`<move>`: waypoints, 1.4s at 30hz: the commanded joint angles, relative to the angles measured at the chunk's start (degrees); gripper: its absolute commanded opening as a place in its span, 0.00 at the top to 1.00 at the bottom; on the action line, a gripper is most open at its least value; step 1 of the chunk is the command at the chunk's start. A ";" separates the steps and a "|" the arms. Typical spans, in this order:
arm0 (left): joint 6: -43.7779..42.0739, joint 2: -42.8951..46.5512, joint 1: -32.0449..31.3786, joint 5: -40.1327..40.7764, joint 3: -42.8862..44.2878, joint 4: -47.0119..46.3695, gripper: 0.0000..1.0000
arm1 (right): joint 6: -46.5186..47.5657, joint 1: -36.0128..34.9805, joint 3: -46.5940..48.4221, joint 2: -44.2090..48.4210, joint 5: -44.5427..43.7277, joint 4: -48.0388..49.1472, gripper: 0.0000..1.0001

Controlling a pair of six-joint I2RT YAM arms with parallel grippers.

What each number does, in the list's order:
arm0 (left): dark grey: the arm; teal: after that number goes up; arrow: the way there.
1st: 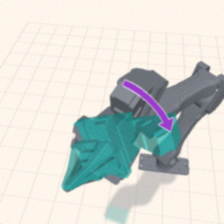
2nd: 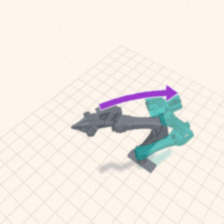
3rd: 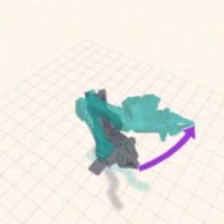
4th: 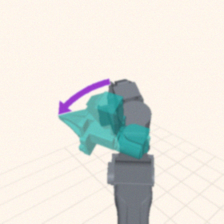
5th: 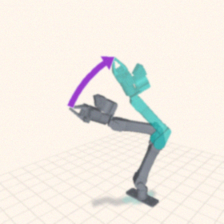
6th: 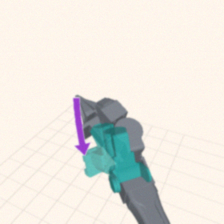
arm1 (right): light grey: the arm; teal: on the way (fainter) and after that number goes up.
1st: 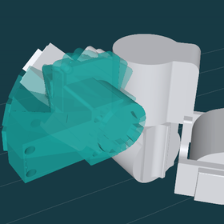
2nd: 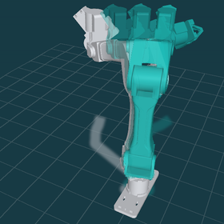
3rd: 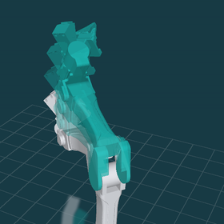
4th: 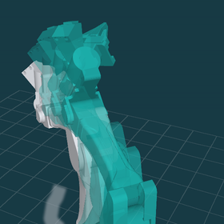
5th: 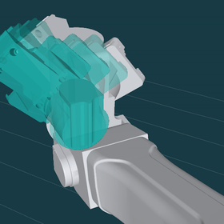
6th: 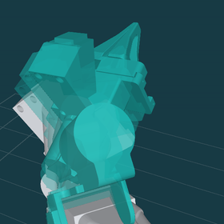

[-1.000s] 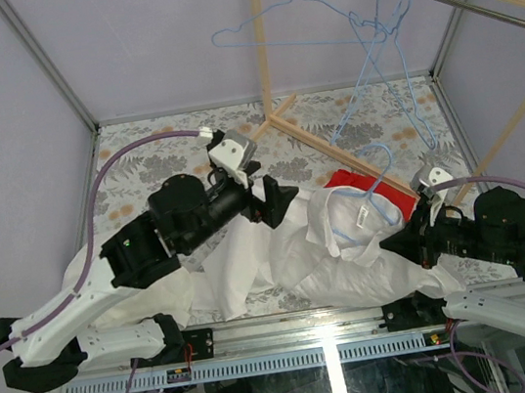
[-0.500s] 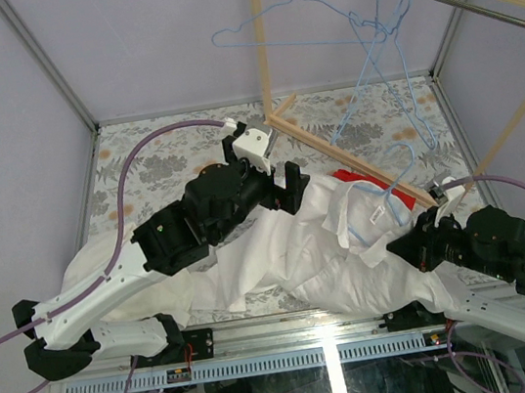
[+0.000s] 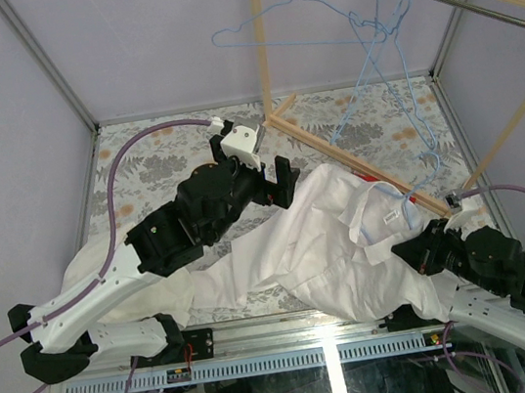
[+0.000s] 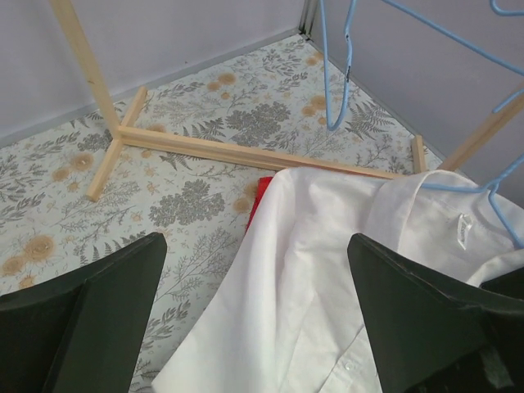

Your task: Place the shirt on the hanger

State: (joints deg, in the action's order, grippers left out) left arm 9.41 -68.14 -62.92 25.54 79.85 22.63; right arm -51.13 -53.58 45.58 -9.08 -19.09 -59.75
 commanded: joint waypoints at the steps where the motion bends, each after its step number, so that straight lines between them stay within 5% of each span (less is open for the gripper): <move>1: 1.23 0.71 0.38 1.65 -0.99 -3.47 0.07 | -6.75 -0.08 0.52 0.94 -12.51 0.37 1.00; 10: 1.49 -0.16 0.87 1.02 -1.11 -3.41 0.07 | -10.97 -0.04 -0.25 -5.70 -18.15 1.31 1.00; 21: 2.65 -0.37 0.95 -0.43 -0.92 -2.87 0.07 | -3.95 -1.82 5.35 -15.24 -32.62 5.96 1.00; 42: 5.49 3.10 0.86 -1.52 -2.88 -2.36 0.07 | 8.36 -2.24 -0.25 -18.84 -25.61 22.58 1.00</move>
State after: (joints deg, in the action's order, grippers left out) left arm 13.67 -66.17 -62.24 23.94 77.52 22.70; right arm -46.37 -55.44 46.59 -28.40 -45.58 -46.09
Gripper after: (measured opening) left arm 0.927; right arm 0.080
